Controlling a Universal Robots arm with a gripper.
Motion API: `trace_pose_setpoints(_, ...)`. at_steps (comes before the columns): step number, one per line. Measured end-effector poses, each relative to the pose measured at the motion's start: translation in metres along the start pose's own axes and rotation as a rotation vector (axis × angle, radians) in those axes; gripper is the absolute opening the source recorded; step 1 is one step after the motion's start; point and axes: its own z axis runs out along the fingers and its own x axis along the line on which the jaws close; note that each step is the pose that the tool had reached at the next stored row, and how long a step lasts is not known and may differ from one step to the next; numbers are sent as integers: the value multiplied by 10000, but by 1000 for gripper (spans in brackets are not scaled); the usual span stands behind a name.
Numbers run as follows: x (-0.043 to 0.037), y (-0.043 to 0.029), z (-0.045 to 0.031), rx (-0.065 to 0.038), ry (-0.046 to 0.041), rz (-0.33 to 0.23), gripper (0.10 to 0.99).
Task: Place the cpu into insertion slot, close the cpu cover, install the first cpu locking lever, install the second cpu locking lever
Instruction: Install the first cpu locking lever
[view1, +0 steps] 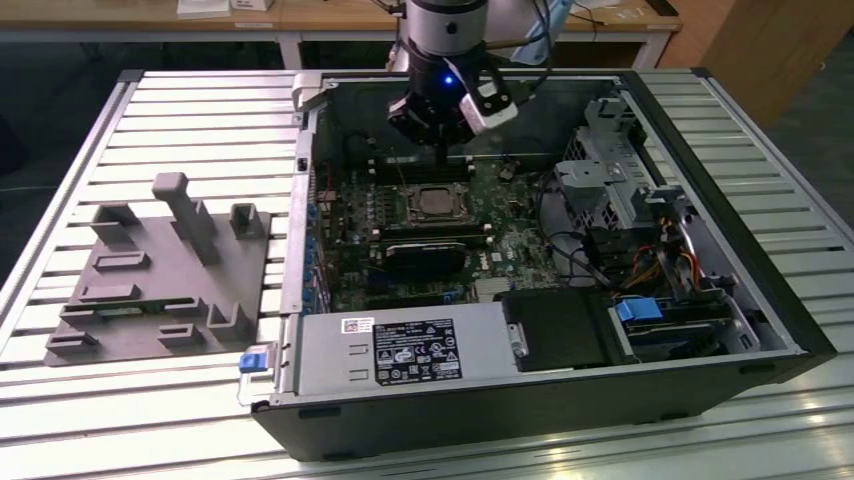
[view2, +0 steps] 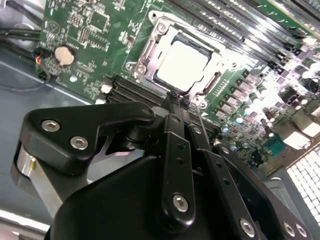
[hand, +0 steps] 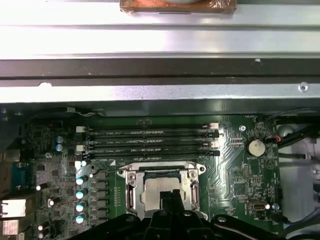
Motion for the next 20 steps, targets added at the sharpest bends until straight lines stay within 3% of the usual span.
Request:
trace_pose_setpoints(6,63,-4,-4,-28,-28,-59,106)
trace_pose_setpoints(8,68,-4,-4,-19,13,-56,106)
trace_pose_setpoints(11,71,-4,-4,77,74,-55,106)
trace_pose_setpoints(20,172,-9,-7,83,75,-55,106)
